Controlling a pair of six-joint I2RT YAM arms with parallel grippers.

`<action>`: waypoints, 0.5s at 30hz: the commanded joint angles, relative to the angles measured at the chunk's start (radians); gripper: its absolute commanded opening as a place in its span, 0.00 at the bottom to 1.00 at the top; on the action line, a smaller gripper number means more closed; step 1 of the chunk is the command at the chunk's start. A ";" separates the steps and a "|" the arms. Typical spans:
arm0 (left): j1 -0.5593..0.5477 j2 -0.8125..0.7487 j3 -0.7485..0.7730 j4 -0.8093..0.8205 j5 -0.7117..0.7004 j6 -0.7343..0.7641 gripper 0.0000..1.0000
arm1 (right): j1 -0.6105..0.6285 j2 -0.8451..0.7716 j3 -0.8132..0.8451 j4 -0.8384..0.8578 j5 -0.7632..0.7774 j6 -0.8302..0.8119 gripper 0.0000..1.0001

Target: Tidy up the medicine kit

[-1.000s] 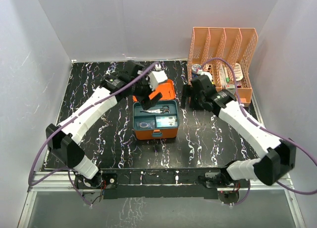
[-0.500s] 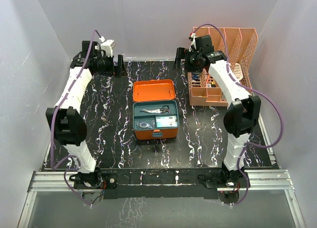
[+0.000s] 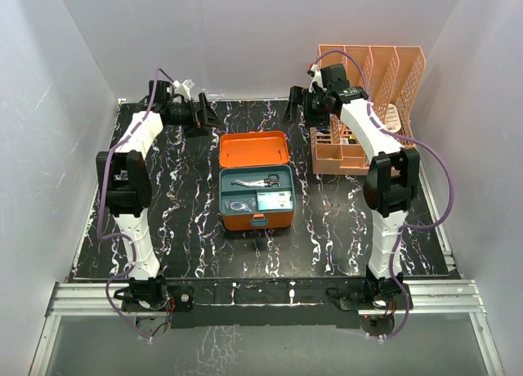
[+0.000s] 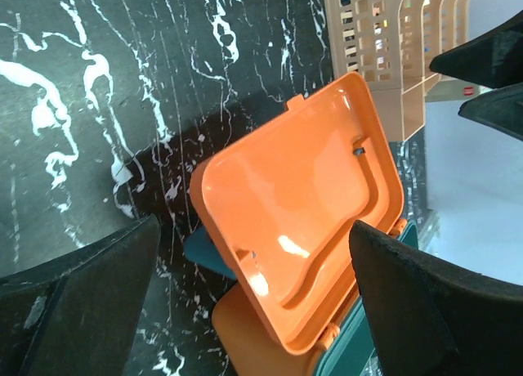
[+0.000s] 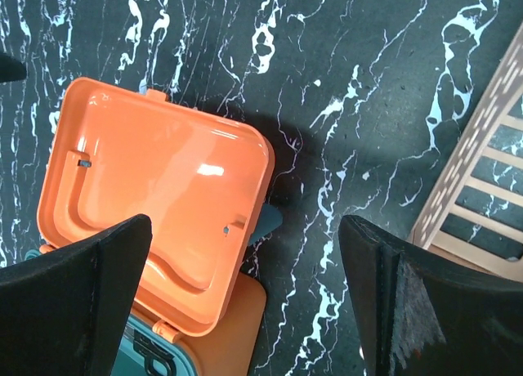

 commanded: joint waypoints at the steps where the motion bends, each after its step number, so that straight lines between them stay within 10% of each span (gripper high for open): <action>1: 0.008 0.066 0.060 0.086 0.146 -0.124 0.99 | -0.021 0.039 0.022 0.111 -0.078 0.011 0.98; 15: 0.002 0.189 0.081 0.161 0.218 -0.209 0.99 | -0.023 0.137 0.011 0.170 -0.167 0.055 0.98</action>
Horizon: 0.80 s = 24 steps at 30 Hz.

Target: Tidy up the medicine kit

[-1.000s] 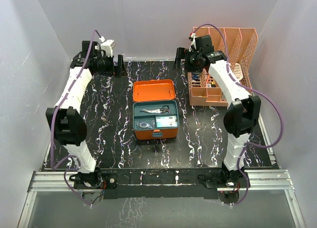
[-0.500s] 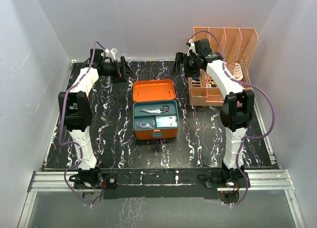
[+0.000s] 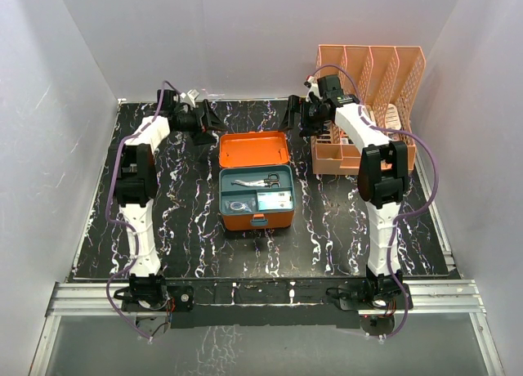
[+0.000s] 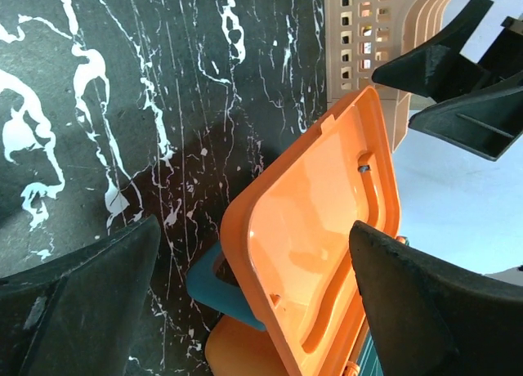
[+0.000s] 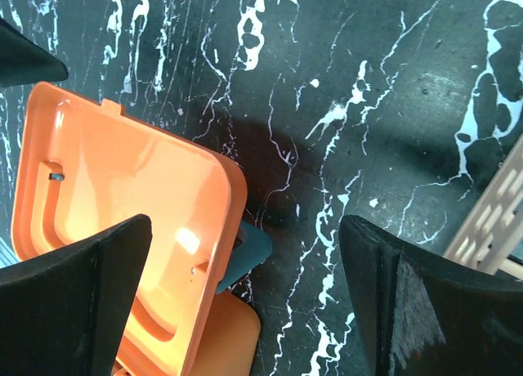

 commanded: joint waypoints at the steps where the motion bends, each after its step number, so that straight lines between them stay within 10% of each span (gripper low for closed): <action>1: -0.001 0.002 0.042 0.064 0.096 -0.080 0.99 | -0.001 -0.003 0.011 0.092 -0.068 0.027 0.98; 24: -0.085 0.036 0.039 0.149 0.172 -0.173 0.99 | 0.013 0.036 -0.066 0.180 -0.240 0.111 0.98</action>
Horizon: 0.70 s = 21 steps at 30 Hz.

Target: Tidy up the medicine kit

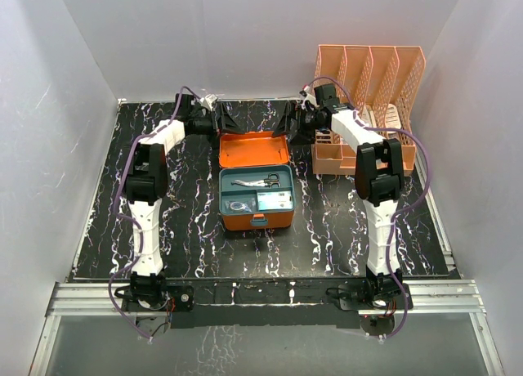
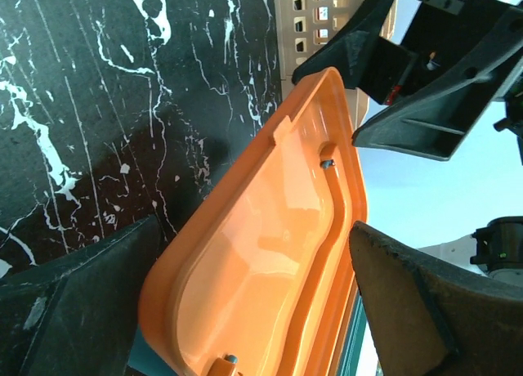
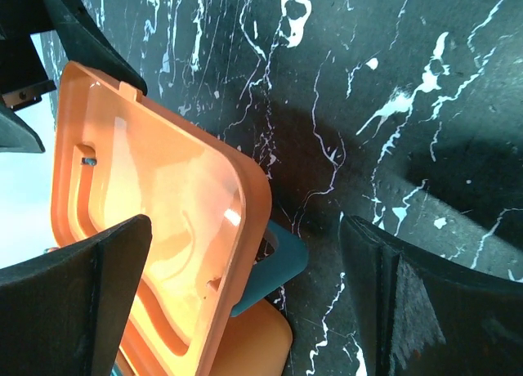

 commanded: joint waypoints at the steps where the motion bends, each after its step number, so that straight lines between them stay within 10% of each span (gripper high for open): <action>1: 0.005 -0.044 0.030 0.033 0.069 -0.044 0.99 | 0.009 -0.013 -0.001 0.074 -0.081 0.021 0.98; 21: -0.025 -0.186 -0.027 0.083 0.175 -0.166 0.99 | 0.009 -0.207 -0.119 0.155 -0.236 0.090 0.98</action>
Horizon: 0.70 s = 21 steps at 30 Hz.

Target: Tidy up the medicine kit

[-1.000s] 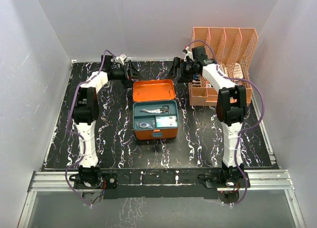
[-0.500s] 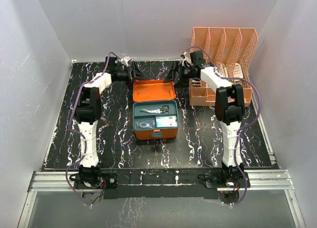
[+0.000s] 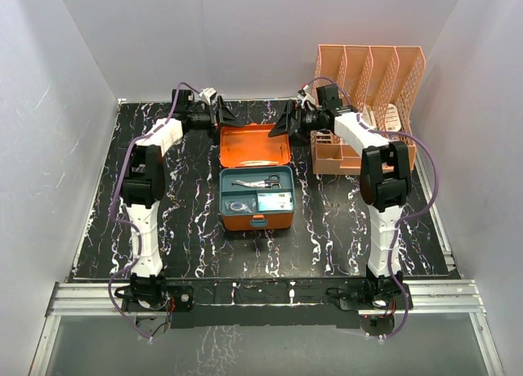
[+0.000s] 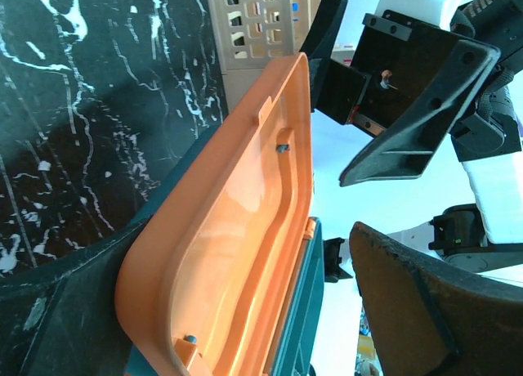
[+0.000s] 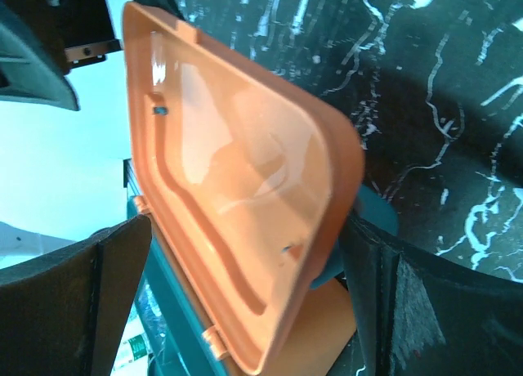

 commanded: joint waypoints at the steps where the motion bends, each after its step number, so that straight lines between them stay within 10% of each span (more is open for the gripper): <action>1: -0.018 -0.131 0.012 -0.006 0.087 -0.054 0.99 | 0.004 -0.137 0.001 0.066 -0.057 0.011 0.98; 21: -0.025 -0.316 -0.026 -0.060 0.182 -0.071 0.99 | -0.004 -0.351 -0.075 -0.001 -0.038 0.004 0.98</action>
